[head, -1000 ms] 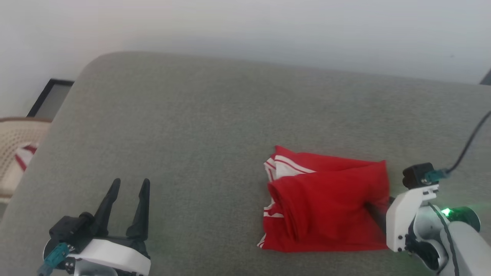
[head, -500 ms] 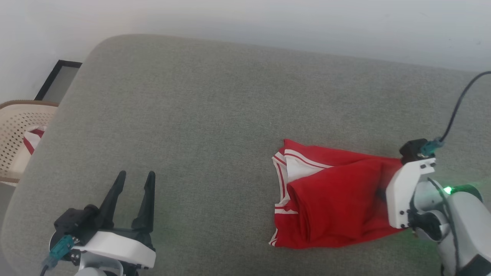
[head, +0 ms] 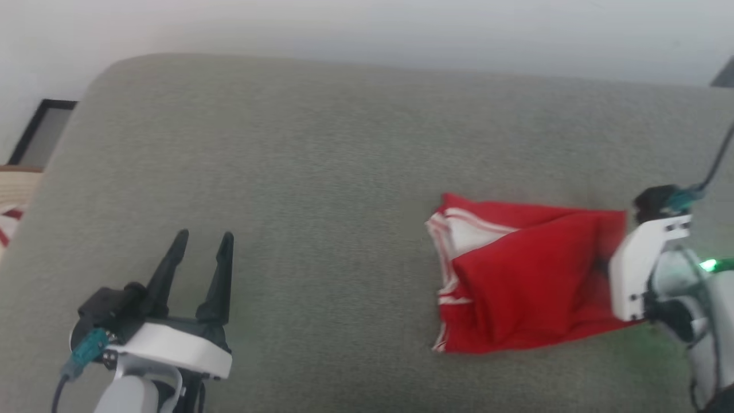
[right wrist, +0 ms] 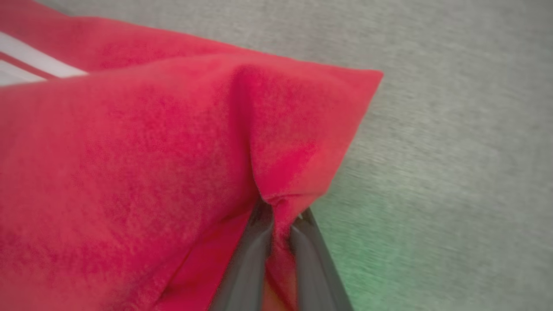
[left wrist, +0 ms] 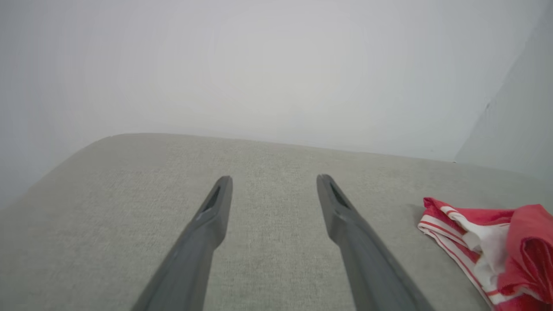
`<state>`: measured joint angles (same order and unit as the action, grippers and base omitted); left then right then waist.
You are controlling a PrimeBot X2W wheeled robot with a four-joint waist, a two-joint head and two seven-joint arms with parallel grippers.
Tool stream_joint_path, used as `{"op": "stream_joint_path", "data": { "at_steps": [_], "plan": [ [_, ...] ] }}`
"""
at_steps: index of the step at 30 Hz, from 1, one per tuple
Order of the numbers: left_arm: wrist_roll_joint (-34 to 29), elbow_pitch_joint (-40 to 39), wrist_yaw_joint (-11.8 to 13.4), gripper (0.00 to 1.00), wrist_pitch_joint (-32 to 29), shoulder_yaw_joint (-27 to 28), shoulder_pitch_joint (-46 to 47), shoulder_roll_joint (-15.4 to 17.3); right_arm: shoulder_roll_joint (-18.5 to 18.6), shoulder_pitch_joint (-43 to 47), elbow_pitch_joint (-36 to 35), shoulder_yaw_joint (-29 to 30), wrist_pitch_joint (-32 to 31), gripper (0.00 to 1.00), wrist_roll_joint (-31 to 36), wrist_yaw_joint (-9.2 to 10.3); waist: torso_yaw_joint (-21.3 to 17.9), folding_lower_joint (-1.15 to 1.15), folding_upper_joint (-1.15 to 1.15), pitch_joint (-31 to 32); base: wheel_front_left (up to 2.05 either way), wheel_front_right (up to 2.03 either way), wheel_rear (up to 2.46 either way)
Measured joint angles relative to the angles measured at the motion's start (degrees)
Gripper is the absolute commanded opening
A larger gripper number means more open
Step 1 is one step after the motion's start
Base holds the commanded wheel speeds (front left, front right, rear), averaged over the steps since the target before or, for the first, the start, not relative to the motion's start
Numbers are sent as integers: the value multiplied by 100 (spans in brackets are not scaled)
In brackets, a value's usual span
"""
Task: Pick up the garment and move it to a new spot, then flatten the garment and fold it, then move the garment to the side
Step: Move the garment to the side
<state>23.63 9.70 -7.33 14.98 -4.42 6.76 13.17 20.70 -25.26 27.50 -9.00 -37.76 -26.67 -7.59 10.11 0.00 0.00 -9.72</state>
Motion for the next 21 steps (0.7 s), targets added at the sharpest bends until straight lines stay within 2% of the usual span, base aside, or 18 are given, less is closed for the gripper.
{"op": "stream_joint_path", "data": {
  "at_steps": [9, 14, 21],
  "plan": [
    [-2, 18, -1, 100, 0, -216, 358, 81, 435, -237, -96, 600, 63, 0, 98, 5, -590, 0, 0, -170, 0, 0, 0],
    [-3, 45, -1, 100, 0, -397, 589, 118, 717, -555, -76, 691, 334, 0, 219, 5, -967, 0, 0, -300, 0, 0, 0],
    [-43, 53, -1, 100, 0, -703, 992, 151, 1188, -1072, 303, 692, 862, 0, 427, 5, -1436, 0, 0, -546, 0, 0, 0]
  ]
}}
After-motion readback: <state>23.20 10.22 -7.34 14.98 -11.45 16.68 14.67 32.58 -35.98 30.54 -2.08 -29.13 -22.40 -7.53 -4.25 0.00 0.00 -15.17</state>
